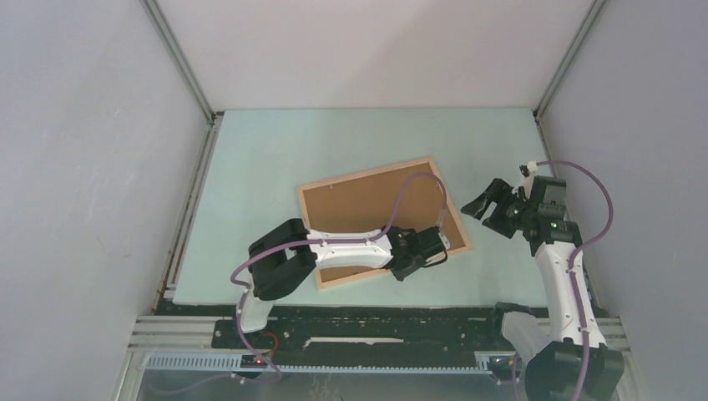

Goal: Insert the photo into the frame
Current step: Turn over the photo frame at the center of the board.

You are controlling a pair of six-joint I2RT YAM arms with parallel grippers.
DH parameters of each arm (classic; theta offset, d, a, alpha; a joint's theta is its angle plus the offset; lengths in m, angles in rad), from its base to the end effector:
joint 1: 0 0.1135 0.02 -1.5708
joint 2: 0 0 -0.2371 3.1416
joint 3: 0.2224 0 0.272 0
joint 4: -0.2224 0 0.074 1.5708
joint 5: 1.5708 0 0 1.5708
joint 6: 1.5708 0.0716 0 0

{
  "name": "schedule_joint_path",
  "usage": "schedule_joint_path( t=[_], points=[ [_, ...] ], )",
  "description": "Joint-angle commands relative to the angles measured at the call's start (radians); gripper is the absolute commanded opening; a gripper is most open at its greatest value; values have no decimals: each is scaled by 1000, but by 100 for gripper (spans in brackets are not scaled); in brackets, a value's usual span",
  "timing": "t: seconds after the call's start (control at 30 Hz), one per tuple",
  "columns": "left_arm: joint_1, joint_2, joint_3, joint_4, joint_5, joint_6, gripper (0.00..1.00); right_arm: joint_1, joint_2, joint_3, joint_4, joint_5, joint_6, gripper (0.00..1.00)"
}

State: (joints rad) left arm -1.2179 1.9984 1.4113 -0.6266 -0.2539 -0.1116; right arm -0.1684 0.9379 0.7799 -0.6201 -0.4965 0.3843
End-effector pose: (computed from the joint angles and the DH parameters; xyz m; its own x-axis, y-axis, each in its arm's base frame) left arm 0.1629 -0.3903 0.0980 -0.4196 0.8273 -0.3736 0.8364 0.5122 0.1949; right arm 0.2509 -0.0081 0.2261 -0.7117 0.4554 -0.5349 0.0860 0.8122 0.5770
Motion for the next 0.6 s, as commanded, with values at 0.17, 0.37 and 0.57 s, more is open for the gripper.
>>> schedule_joint_path(
  t=[0.17,0.37,0.57],
  points=[
    [3,3,2,58,-33,17,10,-20,-5,1,12,51,-2,84],
    [3,-186,-17,47,-83,47,0,-30,-4,62,-50,248,47,84],
    [3,-256,65,-66,-125,82,0,-45,48,78,-51,210,115,89]
  ],
)
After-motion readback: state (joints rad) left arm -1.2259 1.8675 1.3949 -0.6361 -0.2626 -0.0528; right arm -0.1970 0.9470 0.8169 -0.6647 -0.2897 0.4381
